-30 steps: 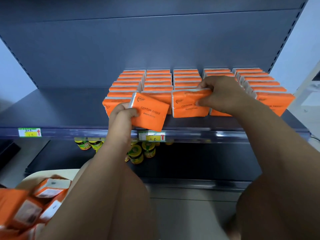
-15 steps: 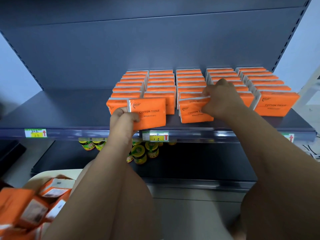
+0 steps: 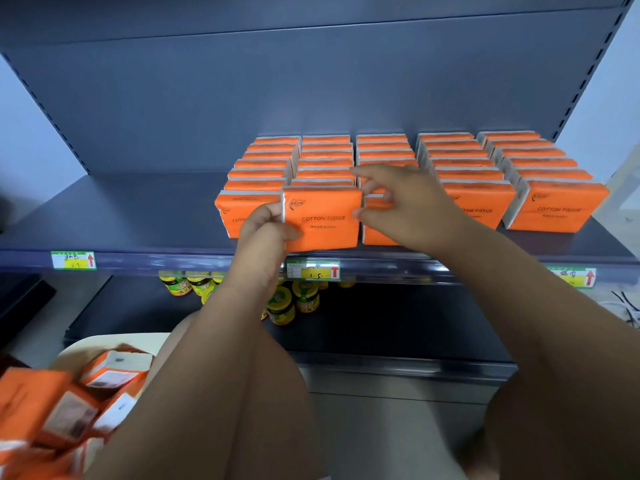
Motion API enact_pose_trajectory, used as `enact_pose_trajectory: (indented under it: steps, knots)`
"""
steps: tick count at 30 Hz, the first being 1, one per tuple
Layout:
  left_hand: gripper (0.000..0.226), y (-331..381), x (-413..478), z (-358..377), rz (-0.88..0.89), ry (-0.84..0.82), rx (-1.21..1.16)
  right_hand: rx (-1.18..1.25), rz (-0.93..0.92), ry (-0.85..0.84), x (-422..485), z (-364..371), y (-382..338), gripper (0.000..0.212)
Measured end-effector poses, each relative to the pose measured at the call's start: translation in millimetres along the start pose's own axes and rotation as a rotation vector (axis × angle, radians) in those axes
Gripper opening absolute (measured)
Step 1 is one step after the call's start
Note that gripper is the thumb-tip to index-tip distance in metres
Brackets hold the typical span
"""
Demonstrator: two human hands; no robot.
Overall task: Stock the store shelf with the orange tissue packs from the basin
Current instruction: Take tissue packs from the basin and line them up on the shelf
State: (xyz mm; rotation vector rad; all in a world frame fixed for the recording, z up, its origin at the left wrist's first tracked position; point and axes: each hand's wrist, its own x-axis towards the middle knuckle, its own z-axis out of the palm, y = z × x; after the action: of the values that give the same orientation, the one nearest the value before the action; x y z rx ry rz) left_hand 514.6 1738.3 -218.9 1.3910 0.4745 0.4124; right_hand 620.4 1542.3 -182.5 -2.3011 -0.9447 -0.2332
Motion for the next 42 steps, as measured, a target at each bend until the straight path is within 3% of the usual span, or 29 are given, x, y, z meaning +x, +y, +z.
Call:
enact_pose_trajectory:
  steps: [4, 10, 17, 23, 33, 38, 42]
  knots:
    - [0.042, -4, -2, 5, 0.081, 0.002, 0.075, -0.099, -0.043, 0.043, 1, 11, -2, 0.043]
    - [0.034, -21, 10, 5, 0.283, 0.069, 0.46, -0.166, -0.05, 0.098, 5, 22, -6, 0.043]
    - [0.043, -20, 7, 13, 0.245, 0.135, 0.31, -0.34, -0.106, 0.145, 12, 34, -7, 0.035]
    - [0.036, -26, 11, 16, 0.173, 0.154, 0.266, -0.412, -0.098, 0.166, 22, 41, -6, 0.031]
    - [0.031, -21, 11, 17, 0.185, 0.132, 0.321, -0.578, -0.072, 0.104, 30, 51, -7, 0.038]
    - [0.041, -19, 9, 22, 0.139, 0.09, 0.257, -0.613, -0.07, 0.098, 30, 54, -11, 0.035]
    - [0.034, -17, 10, 25, 0.097, 0.076, 0.194, -0.651, -0.064, 0.097, 31, 57, -14, 0.037]
